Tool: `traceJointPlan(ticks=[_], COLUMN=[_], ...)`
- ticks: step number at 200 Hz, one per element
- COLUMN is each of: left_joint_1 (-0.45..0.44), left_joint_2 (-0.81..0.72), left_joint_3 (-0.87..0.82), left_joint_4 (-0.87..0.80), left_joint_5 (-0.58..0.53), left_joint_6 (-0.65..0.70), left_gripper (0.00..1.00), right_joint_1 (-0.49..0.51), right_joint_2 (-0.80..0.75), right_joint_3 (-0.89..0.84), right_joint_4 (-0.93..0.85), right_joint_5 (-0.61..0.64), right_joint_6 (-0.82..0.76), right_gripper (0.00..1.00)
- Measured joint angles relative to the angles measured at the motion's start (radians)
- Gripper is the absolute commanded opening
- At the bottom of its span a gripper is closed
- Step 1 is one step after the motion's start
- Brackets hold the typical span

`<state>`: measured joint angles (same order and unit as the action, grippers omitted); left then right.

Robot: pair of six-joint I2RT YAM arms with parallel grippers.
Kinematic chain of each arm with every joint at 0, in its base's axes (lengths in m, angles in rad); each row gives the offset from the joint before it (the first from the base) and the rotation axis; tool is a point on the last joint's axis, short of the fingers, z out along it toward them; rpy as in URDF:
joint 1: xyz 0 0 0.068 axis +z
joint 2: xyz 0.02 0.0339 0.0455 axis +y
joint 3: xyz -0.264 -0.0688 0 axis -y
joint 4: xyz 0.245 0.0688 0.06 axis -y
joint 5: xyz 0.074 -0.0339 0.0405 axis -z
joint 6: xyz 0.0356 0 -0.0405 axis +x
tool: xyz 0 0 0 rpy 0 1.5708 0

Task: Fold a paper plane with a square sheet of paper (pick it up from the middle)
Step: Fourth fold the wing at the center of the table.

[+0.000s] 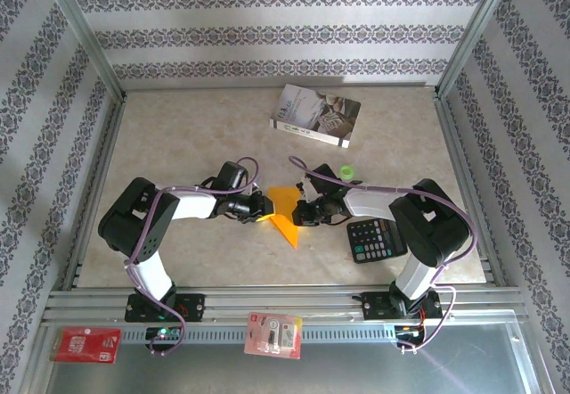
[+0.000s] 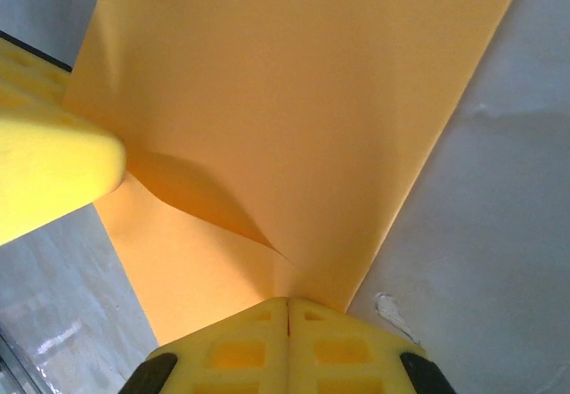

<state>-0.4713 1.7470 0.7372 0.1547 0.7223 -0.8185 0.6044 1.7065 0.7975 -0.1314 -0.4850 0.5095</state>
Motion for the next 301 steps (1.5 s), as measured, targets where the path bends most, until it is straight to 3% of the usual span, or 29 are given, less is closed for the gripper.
traceJointPlan(ticks=[32,60,106,152,190,301], left_joint_1=[-0.001,-0.024,-0.044,-0.045,-0.045,-0.045], left_joint_2=[0.001,-0.019,-0.134,-0.188,-0.188,-0.187], left_joint_3=[-0.006,-0.022,-0.035,-0.015,-0.01,0.015], left_joint_4=[0.034,0.036,-0.022,-0.109,-0.155,-0.194], left_joint_5=[-0.008,-0.031,-0.077,-0.103,-0.114,-0.137], left_joint_6=[-0.043,-0.109,-0.207,-0.266,-0.291,-0.295], left_gripper=[0.0,0.0,0.0,0.0,0.0,0.0], right_joint_1=[0.0,0.025,0.214,0.356,0.442,0.533], right_joint_2=[-0.002,-0.062,-0.195,-0.186,-0.139,-0.108], right_joint_3=[0.013,0.017,0.03,0.032,0.032,0.072], right_joint_4=[-0.025,-0.072,-0.097,-0.097,-0.096,-0.12], right_joint_5=[0.022,0.091,0.314,0.509,0.636,0.781], right_joint_6=[-0.036,-0.071,-0.098,-0.06,-0.006,0.072], right_gripper=[0.15,0.27,0.37,0.42,0.4,0.48])
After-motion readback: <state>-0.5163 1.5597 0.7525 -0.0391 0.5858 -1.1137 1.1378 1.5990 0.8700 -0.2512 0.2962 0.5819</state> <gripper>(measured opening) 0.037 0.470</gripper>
